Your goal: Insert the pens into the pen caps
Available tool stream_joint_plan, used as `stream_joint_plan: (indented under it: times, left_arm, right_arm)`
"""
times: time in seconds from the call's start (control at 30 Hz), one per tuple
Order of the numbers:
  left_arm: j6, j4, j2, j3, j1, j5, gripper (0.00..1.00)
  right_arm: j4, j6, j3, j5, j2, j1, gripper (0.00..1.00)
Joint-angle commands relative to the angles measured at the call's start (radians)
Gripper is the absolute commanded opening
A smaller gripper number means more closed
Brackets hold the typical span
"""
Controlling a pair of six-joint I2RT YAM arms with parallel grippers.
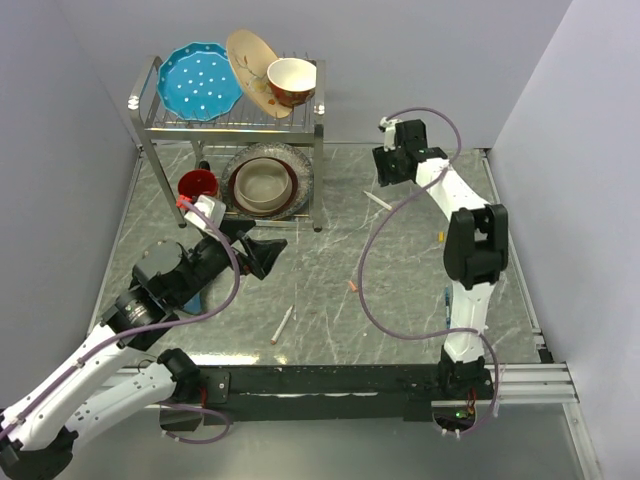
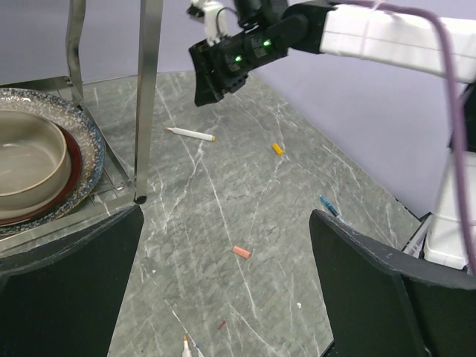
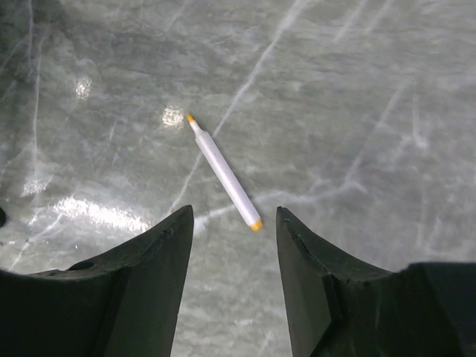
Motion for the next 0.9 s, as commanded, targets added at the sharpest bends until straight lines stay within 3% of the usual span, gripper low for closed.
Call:
stream_joint_plan:
  times: [0.0, 0.57, 0.7, 0.87]
  left_arm:
    - [0.019, 0.043, -0.019, 0.0, -0.003, -0.005, 0.99]
    - [0.019, 0.049, -0.019, -0.003, -0.005, 0.007, 0.99]
    - [0.024, 0.049, -0.017, -0.003, -0.005, 0.012, 0.99]
    - [0.041, 0.058, -0.033, -0.011, -0.005, 0.04, 0.99]
  right_arm:
    - [-0.096, -0.009, 0.11, -0.038, 0.096, -0.007, 0.56]
    - [-0.191, 0.005, 0.236, 0.009, 0.291, -0.007, 0.5]
    - [-0.203, 0.007, 0.236, 0.028, 0.29, -0.005, 0.44]
    - [-0.234, 0.031, 0.201, 0.118, 0.267, -0.005, 0.44]
